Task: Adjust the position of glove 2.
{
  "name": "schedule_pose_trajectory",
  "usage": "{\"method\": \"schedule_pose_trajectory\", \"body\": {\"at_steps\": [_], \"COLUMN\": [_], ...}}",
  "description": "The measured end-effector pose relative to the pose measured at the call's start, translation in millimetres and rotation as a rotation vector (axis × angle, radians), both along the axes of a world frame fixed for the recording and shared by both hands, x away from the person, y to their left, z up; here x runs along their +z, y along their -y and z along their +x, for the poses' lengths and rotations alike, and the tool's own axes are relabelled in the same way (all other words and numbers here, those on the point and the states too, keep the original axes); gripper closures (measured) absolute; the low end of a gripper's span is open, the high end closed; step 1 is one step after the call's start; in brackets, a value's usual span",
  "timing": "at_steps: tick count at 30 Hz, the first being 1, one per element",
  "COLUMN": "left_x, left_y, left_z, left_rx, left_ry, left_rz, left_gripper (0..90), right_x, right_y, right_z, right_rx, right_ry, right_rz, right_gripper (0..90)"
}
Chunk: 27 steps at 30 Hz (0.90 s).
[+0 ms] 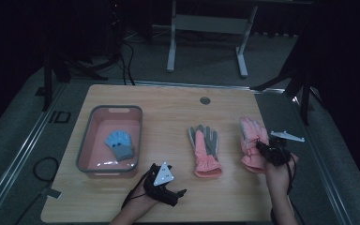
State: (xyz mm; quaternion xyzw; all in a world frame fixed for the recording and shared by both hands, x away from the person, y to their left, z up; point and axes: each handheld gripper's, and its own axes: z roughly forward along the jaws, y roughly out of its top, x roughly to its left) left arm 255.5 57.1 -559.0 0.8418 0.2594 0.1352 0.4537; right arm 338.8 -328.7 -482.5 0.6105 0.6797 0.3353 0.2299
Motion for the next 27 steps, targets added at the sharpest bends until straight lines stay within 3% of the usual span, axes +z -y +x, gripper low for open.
{"method": "schedule_pose_trajectory", "body": {"at_steps": [8,12,16,18,23,27], "left_x": [0.0,-0.2,-0.2,-0.3,-0.3,-0.4], "left_y": [-1.1,0.1,0.1,0.2,0.9,0.8], "left_z": [-3.1,-2.6,-2.2,-2.4,-2.4,-2.1], "left_rx": [0.011,0.006,0.003,0.001,-0.003,0.0], "left_ry": [-0.011,-0.015,-0.018,-0.017,-0.016,-0.019], "left_rz": [-0.016,-0.008,-0.008,-0.007,0.001,0.0], "left_gripper": [2.5,2.5,2.5,2.5,2.5,2.5], "right_x": [-30.1,-37.8,-32.3,-26.1,-13.7,-14.7], "right_y": [-11.2,-11.7,-7.5,-3.1,12.2,22.7], "right_z": [4.4,6.8,6.7,7.4,11.4,12.9], "right_rx": [0.019,0.04,0.088,0.147,0.271,0.318], "right_ry": [-0.064,-0.067,-0.067,-0.054,-0.02,-0.019], "right_rz": [-0.048,-0.051,-0.054,-0.058,-0.083,-0.027], "right_gripper": [87.8,85.5,77.2,69.2,64.6,60.8]}}
